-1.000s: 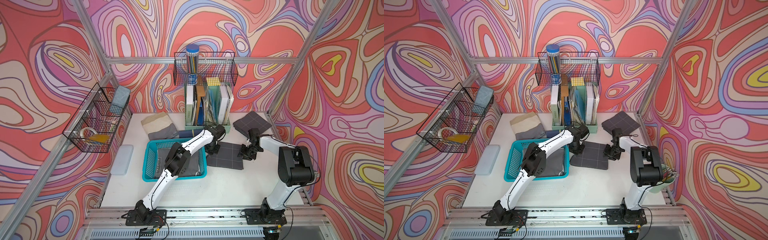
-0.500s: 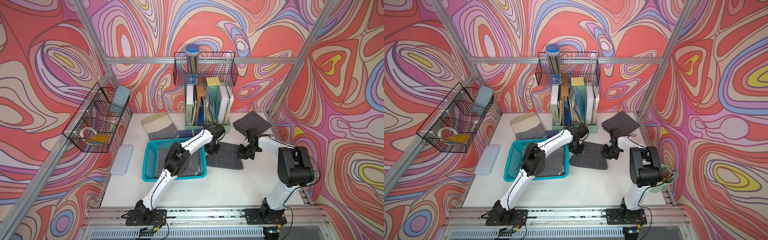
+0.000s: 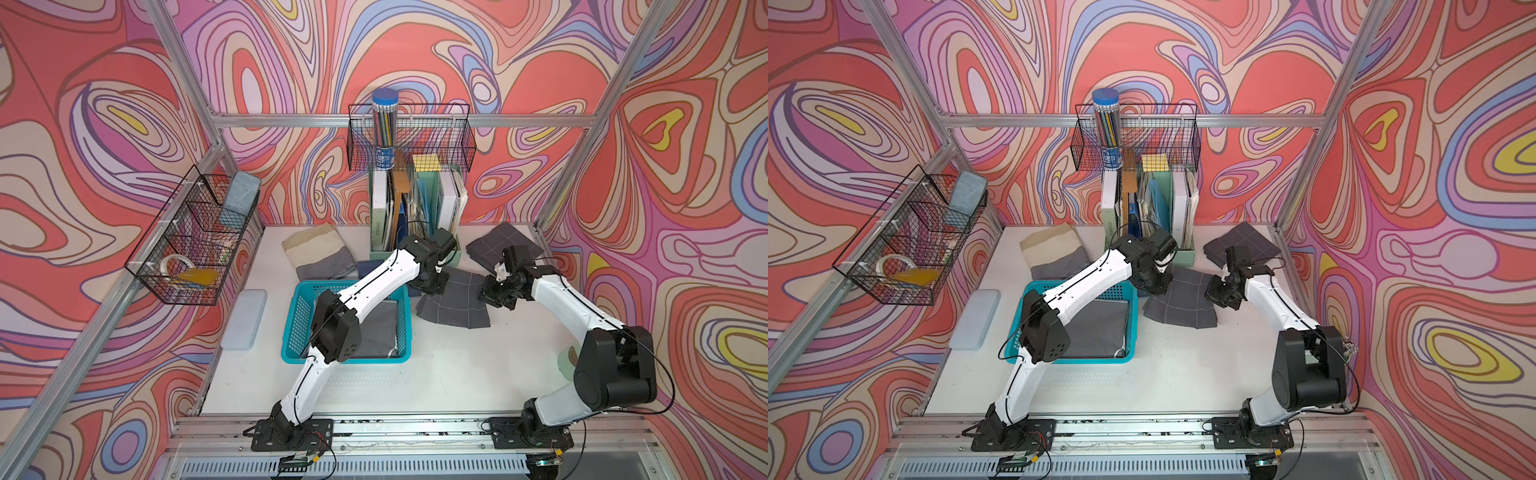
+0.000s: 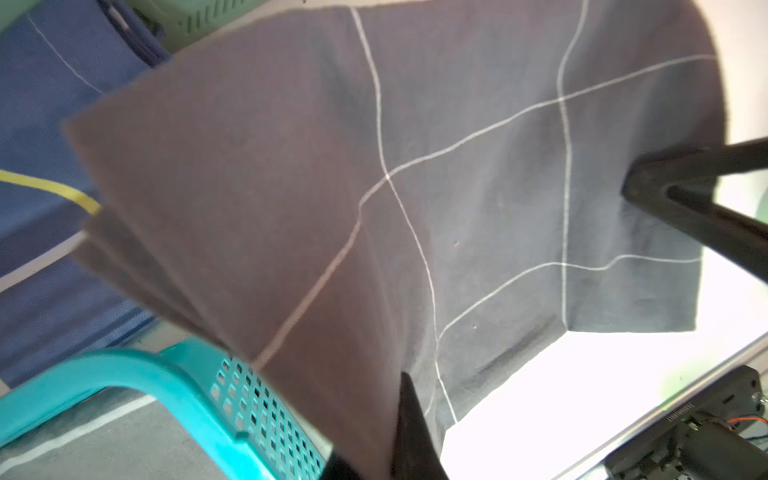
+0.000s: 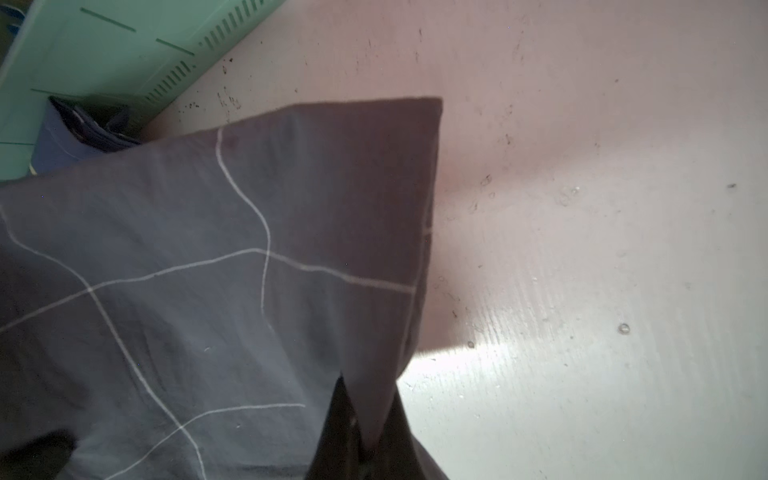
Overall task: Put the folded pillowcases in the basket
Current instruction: Pick up the pillowcase from the center of the board, then place the pillowcase in the basket.
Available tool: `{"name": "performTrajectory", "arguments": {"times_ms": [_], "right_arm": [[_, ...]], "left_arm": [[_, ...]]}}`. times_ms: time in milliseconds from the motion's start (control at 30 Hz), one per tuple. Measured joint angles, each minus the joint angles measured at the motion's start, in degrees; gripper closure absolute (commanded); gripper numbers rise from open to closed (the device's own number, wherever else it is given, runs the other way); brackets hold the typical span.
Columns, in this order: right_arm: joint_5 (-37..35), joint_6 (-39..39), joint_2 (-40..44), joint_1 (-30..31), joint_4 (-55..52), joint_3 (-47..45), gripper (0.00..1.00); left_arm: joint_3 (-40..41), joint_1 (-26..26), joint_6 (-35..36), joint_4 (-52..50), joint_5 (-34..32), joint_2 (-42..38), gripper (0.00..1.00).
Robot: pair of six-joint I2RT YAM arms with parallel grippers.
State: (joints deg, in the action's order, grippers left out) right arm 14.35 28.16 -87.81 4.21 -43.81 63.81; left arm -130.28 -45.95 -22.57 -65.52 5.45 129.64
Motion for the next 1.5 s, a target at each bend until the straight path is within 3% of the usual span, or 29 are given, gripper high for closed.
{"name": "performTrajectory", "arguments": {"times_ms": [233,367,567,733,933,1233,1500], "right_arm": [[0.15,0.20,3.80,0.42,-3.54,1.01,1.00],[0.28,1.92,6.93,5.27,-5.38,4.90,1.00],[0.00,6.86,6.95,19.65,-4.72,10.25,1.00],[-1.03,10.16,0.87,28.83,-2.97,16.41,1.00],[-2.01,12.59,-8.20,37.55,0.87,23.45,1.00],[-2.12,15.23,-20.41,43.04,5.75,25.44,1.00],[-2.64,16.52,-21.62,43.12,7.82,24.06,1.00]], "left_arm": [[0.31,-0.52,-0.61,-0.28,-1.31,0.07,1.00],[3.41,-0.52,-0.85,-1.20,-4.22,-3.45,1.00],[19.61,0.96,-2.99,-0.98,-8.85,-20.11,1.00],[33.46,6.80,-4.76,-0.98,-12.04,-34.82,1.00],[42.34,12.41,-4.92,-1.81,-15.34,-43.17,1.00],[54.90,23.12,-4.50,-1.38,-16.57,-45.33,1.00],[59.12,25.94,-4.31,2.82,-16.52,-41.55,1.00]]}}
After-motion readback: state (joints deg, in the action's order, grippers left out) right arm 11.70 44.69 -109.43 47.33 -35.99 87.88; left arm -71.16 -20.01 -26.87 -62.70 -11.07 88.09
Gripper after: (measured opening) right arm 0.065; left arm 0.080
